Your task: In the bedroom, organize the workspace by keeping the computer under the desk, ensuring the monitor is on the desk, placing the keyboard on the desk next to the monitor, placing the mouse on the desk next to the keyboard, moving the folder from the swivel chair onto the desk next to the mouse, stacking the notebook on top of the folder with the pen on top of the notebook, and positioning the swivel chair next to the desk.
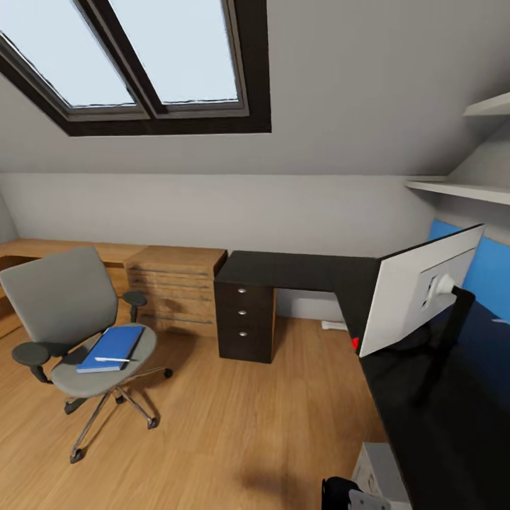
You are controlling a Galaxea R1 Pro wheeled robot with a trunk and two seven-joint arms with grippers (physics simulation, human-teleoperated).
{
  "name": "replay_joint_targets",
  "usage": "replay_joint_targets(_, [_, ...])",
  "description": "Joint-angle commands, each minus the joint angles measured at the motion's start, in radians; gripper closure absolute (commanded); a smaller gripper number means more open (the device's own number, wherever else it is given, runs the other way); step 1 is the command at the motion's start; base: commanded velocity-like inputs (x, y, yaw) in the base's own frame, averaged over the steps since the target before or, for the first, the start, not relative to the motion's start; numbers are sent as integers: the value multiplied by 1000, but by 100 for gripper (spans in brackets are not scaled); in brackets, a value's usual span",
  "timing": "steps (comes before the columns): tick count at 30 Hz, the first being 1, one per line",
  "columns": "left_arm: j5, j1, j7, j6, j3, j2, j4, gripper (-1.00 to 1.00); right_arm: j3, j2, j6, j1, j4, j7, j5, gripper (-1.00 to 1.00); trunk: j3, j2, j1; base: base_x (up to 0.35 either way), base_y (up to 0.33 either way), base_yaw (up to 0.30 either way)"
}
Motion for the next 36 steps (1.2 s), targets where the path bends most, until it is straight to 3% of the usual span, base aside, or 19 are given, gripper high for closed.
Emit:
replay_joint_targets(1, [11,0,6,-6,-5,2,-1,-100,-4,1,-3,-1,0,1,0,100,-1,-1,1,316,195,0])
replay_joint_targets(36, [11,0,6,-7,-5,2,-1,-100,-5,1,-3,-1,0,2,-4,100,-1,-1,1,310,200,0])
